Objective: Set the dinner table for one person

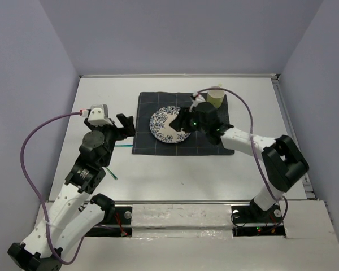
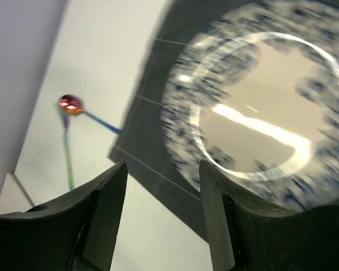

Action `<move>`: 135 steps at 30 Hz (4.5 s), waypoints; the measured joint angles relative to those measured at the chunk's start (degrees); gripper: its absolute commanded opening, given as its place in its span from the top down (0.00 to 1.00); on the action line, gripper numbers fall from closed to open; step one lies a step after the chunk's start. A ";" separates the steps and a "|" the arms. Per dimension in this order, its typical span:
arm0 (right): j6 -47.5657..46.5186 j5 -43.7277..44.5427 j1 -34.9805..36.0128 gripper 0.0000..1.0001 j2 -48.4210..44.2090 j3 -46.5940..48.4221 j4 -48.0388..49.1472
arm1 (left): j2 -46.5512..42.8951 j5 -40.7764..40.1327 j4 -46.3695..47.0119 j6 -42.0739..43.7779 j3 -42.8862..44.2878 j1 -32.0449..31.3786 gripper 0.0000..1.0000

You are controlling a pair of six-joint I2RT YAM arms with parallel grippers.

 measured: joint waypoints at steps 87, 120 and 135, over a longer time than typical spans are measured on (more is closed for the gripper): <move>-19.02 12.02 29.62 1.00 30.69 29.86 8.44 | -18.36 -4.11 3.72 -1.90 -1.75 4.63 0.01; -13.86 29.70 -3.43 1.00 12.07 -1.68 6.38 | -13.07 -1.75 3.67 -2.14 -1.95 2.99 0.01; -11.87 31.26 -5.51 0.61 18.16 3.15 4.74 | -6.71 -0.79 1.75 -4.72 -1.99 3.69 0.01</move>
